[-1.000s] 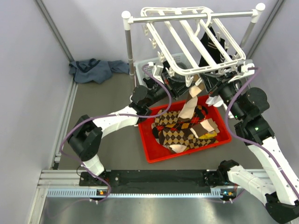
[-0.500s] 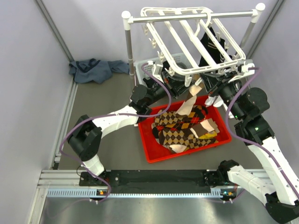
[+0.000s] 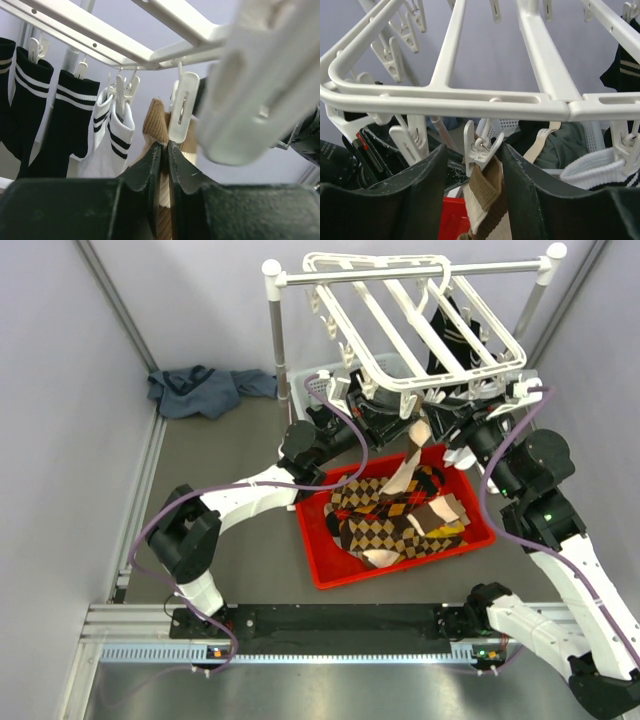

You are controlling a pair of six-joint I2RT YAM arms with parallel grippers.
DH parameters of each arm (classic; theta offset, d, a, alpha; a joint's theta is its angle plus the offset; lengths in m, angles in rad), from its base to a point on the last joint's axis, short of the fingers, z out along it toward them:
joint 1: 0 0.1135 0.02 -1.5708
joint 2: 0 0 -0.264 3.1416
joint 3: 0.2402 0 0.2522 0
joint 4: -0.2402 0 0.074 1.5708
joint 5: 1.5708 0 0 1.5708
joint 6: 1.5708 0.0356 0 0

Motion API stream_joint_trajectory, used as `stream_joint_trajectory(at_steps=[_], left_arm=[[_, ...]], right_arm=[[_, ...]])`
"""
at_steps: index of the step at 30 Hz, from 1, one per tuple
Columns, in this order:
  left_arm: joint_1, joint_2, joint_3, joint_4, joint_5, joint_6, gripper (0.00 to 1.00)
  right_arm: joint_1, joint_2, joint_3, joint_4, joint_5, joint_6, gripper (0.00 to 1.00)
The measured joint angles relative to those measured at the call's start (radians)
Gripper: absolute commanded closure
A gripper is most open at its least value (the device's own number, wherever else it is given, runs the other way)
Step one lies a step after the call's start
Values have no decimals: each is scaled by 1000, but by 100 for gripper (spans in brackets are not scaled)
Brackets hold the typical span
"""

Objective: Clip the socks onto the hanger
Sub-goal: Clamp the sock onto the hanger.

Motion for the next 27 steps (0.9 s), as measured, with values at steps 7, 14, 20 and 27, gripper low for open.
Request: stream_joint_trajectory(at_steps=[7, 14, 20, 27], left_arm=[[0, -5, -2, -29, -1, 33, 59], [0, -85, -60, -108, -11, 118, 32], [0, -167, -81, -200, -41, 227, 22], [0, -208, -78, -256, -63, 324, 23]], right_arm=[[0, -7, -12, -19, 9, -12, 44], [0, -29, -12, -39, 63, -39, 41], [0, -31, -12, -43, 113, -67, 39], [0, -28, -16, -48, 170, -97, 37]])
